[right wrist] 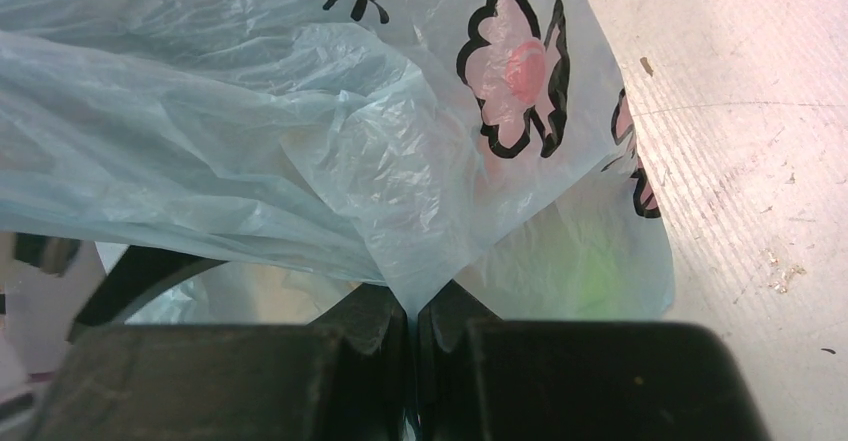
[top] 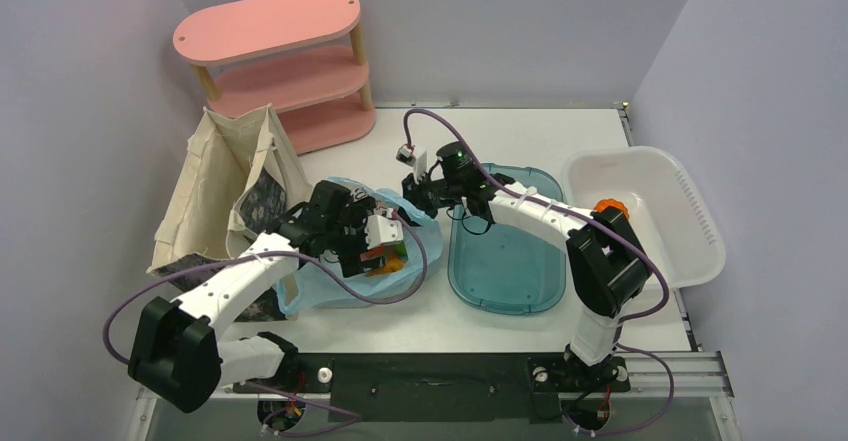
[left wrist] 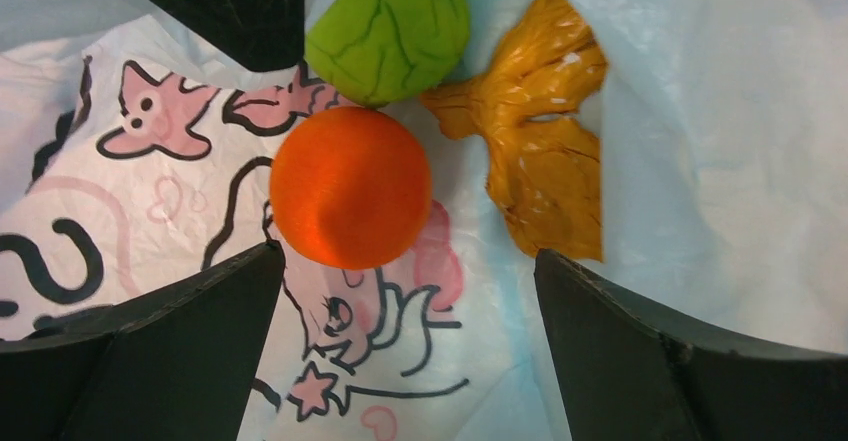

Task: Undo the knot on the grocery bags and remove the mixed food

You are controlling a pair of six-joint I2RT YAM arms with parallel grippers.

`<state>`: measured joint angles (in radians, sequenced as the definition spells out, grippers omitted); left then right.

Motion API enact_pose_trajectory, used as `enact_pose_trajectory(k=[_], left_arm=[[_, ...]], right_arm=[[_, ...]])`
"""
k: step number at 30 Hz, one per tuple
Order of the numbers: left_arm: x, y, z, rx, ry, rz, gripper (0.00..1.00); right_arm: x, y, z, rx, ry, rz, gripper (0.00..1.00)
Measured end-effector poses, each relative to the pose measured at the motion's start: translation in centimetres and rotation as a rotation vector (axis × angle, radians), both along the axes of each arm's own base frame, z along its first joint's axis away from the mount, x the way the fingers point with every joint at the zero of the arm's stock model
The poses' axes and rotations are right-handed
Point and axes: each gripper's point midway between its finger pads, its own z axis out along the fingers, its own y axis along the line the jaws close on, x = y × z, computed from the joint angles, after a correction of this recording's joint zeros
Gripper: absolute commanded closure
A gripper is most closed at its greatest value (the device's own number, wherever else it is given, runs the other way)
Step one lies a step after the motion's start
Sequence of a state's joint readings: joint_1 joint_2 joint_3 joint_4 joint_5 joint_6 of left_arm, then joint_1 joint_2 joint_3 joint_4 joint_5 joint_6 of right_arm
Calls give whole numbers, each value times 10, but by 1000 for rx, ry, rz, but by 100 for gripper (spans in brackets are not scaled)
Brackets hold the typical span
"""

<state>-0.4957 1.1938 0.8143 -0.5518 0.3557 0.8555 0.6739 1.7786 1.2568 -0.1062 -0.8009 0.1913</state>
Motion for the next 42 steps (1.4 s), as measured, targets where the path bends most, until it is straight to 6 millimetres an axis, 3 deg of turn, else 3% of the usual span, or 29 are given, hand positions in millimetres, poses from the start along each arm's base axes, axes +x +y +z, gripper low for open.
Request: enact_pose_trajectory(k=[6, 14, 18, 22, 24, 27, 30, 35, 39, 42], left_arm=[[24, -5, -13, 25, -44, -3, 1], [33, -7, -59, 99, 30, -42, 2], [35, -4, -75, 124, 75, -49, 20], [35, -2, -72, 110, 86, -36, 43], [32, -3, -64, 91, 83, -35, 52], [24, -5, -38, 39, 61, -33, 55], [17, -9, 2, -38, 4, -28, 56], [-1, -20, 86, -186, -114, -60, 59], [-35, -52, 135, -282, -148, -184, 59], [-66, -86, 147, -325, -118, -300, 59]], right_arm=[[2, 2, 3, 6, -7, 0, 100], [6, 4, 6, 11, -12, -1, 100], [7, 5, -2, 0, -1, -3, 100], [7, 5, -4, -4, 5, -3, 100], [7, 5, -4, -1, 3, -3, 100], [7, 5, -4, -1, 2, -2, 100], [7, 5, -3, 0, 1, -1, 100], [8, 5, -3, 2, -2, -1, 100], [9, 8, -6, 3, 5, 6, 100], [12, 10, -14, -3, 21, 9, 100]])
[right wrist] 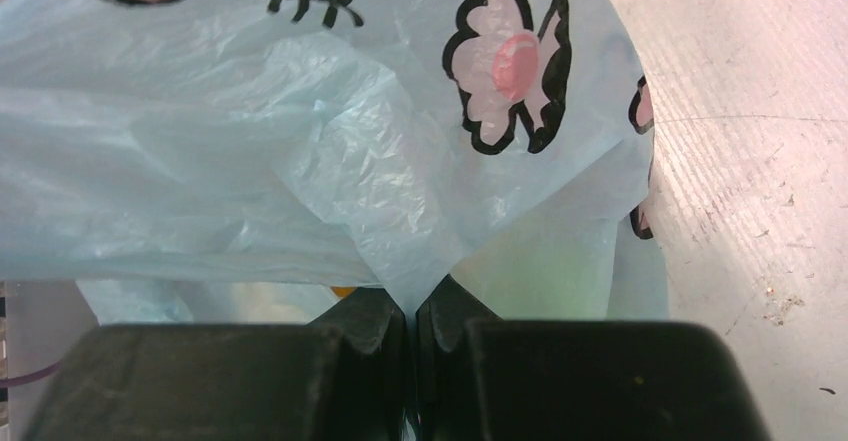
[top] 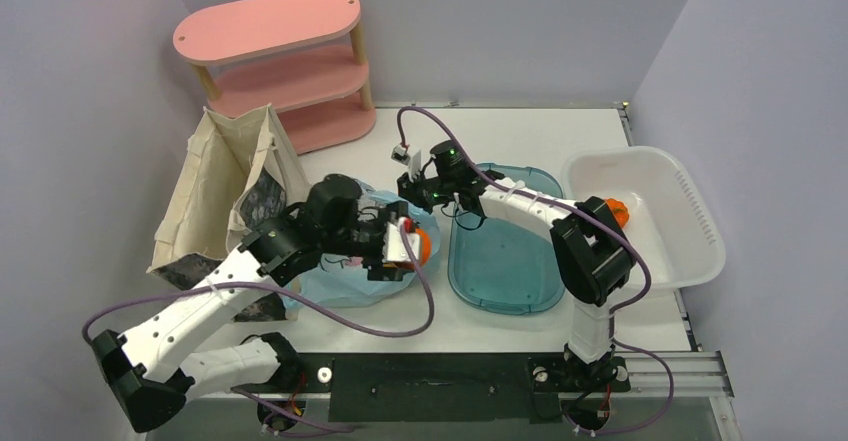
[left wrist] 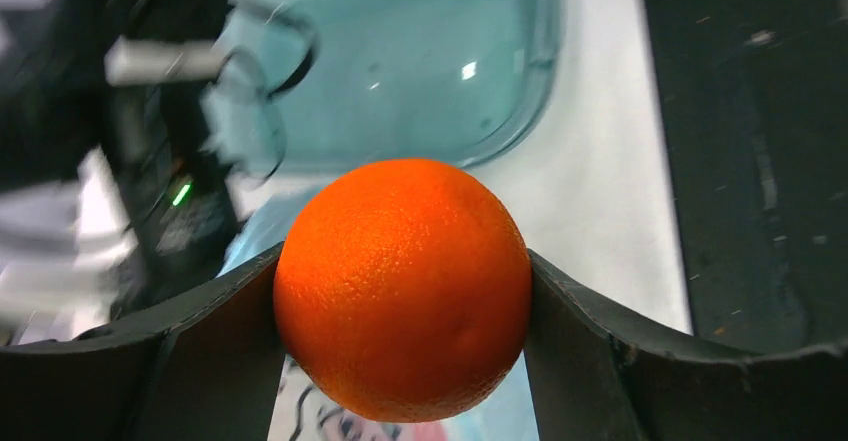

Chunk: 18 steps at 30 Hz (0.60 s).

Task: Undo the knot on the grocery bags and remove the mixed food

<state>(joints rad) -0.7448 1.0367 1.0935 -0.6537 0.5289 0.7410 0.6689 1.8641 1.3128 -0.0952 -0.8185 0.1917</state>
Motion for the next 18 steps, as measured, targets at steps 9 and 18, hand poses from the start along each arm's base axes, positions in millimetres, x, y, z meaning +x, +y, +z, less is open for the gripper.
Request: enact_pose_trajectory(k=[9, 18], left_arm=[[-31, -99, -52, 60, 112, -200, 57], [-11, -132, -84, 79, 90, -195, 16]], right_arm=[[7, 7, -9, -2, 21, 12, 100], [12, -7, -18, -34, 18, 26, 100]])
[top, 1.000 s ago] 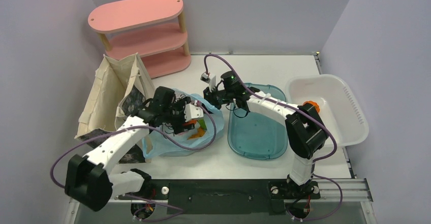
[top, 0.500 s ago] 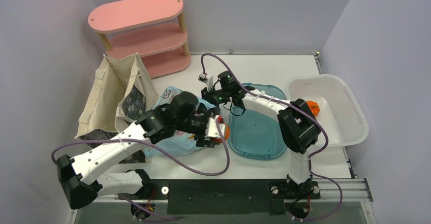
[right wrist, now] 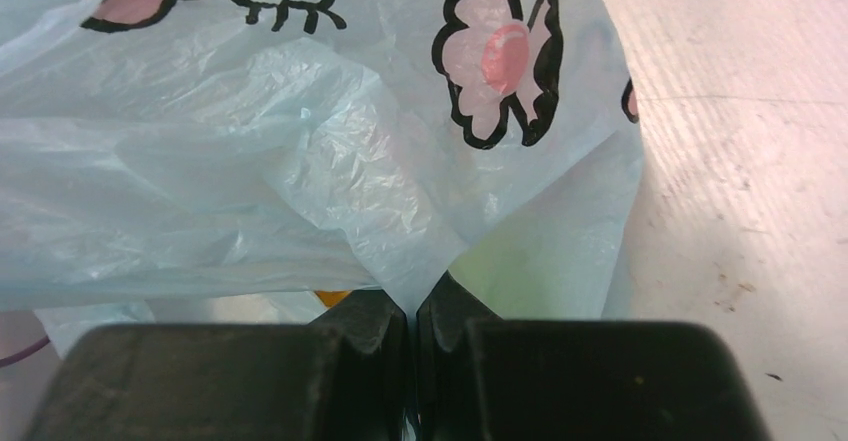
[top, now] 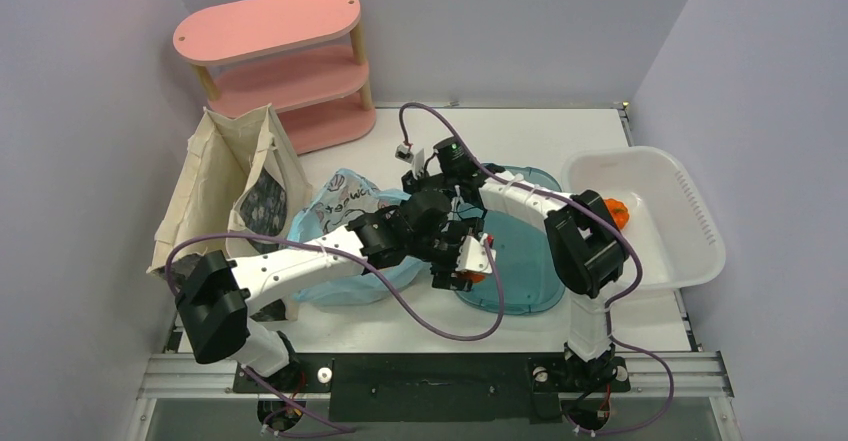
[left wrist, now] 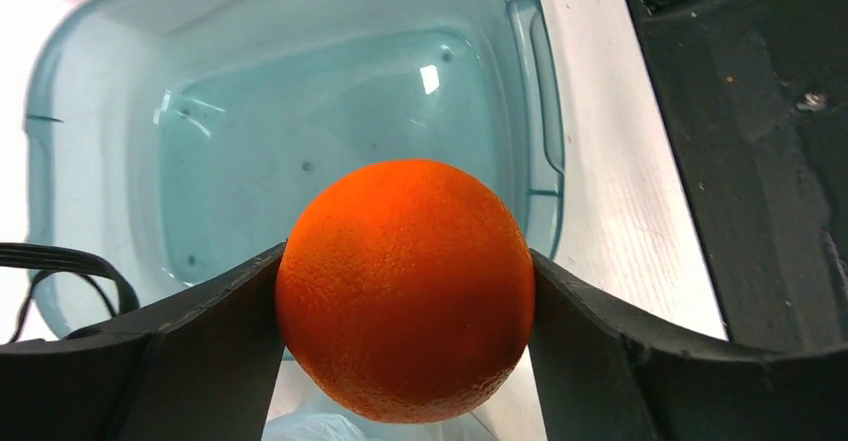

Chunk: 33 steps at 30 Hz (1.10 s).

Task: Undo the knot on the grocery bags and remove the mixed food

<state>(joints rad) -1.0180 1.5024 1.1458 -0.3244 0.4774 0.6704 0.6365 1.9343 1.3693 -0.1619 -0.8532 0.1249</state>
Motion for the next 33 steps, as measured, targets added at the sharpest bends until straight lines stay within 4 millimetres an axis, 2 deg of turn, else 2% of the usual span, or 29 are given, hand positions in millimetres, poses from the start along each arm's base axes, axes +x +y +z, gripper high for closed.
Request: enact_pose_trajectory(k=[2, 4, 7, 13, 16, 20, 22, 24, 28, 30, 33], left_arm=[[2, -5, 5, -23, -28, -4, 5], [2, -9, 8, -35, -52, -15, 3], [1, -12, 9, -43, -78, -28, 3], [-5, -14, 13, -58, -142, -36, 3], [-7, -5, 30, -80, -165, 2, 3], [-5, 28, 75, -166, -192, 102, 7], [-6, 57, 95, -219, -218, 158, 9], [-10, 89, 101, -241, -245, 208, 10], [-11, 135, 79, -184, -262, 277, 12], [-3, 152, 62, -130, -254, 323, 12], [22, 179, 31, -33, -220, 429, 12]], right_arm=[[7, -6, -2, -4, 2, -10, 100], [10, -11, -6, -13, 13, -16, 100], [15, -16, -10, -18, 16, -19, 100], [9, -14, -12, -24, 20, 1, 100], [8, -13, -12, -24, 13, 12, 100], [4, -10, -7, -10, -10, 21, 100], [-2, -8, 0, 6, -36, 31, 100], [-10, -6, 12, 25, -66, 43, 100], [-21, 0, 38, 72, -142, 74, 100], [-26, 2, 47, 88, -171, 87, 100], [-30, 1, 50, 93, -186, 97, 100]])
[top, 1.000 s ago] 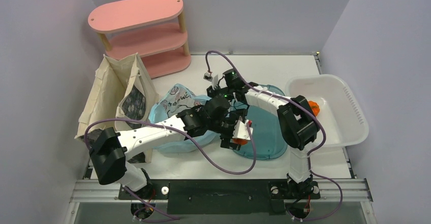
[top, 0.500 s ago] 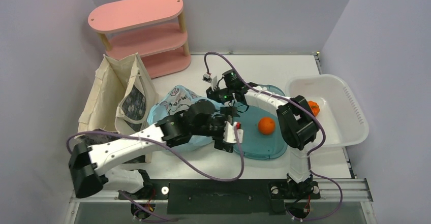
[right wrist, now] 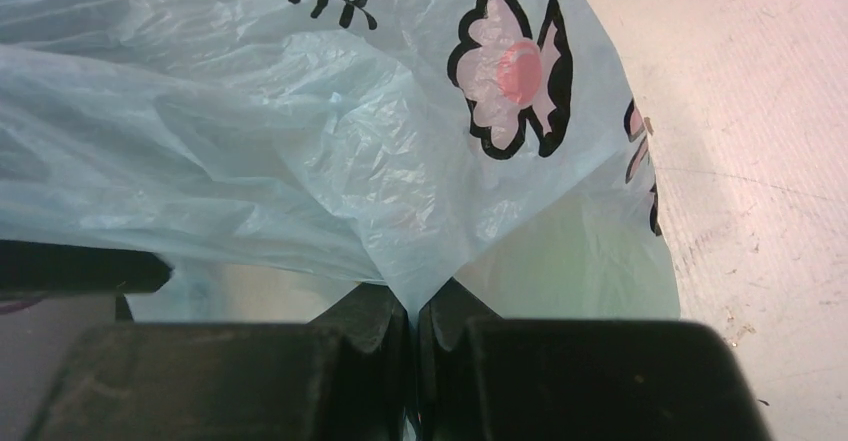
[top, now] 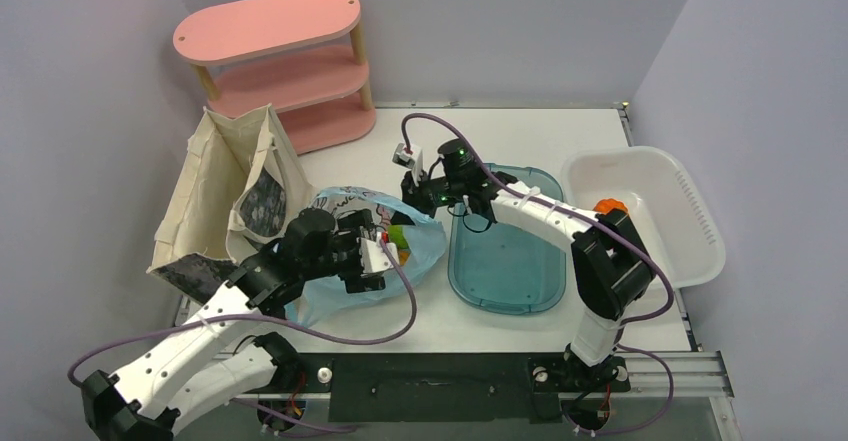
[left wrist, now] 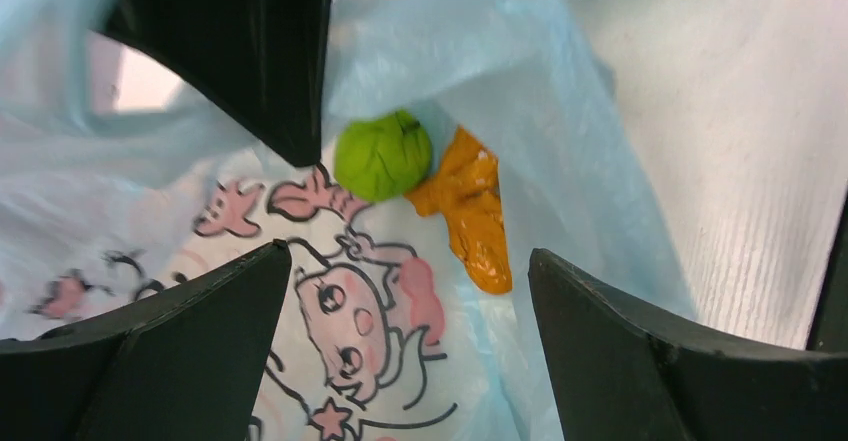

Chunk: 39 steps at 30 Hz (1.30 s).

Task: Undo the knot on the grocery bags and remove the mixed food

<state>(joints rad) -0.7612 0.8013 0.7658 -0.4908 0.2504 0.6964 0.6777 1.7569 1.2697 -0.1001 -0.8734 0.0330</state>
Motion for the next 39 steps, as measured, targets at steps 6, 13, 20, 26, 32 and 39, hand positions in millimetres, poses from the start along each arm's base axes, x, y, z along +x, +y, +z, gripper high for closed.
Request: enact_pose_trajectory(k=[6, 13, 20, 26, 32, 39], left_arm=[[20, 19, -59, 104, 97, 61, 12], [40, 3, -96, 130, 106, 35, 11], [65, -18, -115, 120, 75, -2, 10], [80, -33, -126, 130, 63, -45, 12], [95, -42, -118, 121, 38, -66, 13], [87, -32, -109, 122, 28, -78, 13]], right_arm=[[0, -7, -10, -32, -18, 17, 100], [6, -13, -31, -76, -15, 27, 100], [22, -26, -54, -118, 22, 0, 100], [36, -28, -57, -137, 34, -28, 100], [51, -38, -77, -236, 48, -128, 100], [69, -52, -90, -355, 2, -264, 100]])
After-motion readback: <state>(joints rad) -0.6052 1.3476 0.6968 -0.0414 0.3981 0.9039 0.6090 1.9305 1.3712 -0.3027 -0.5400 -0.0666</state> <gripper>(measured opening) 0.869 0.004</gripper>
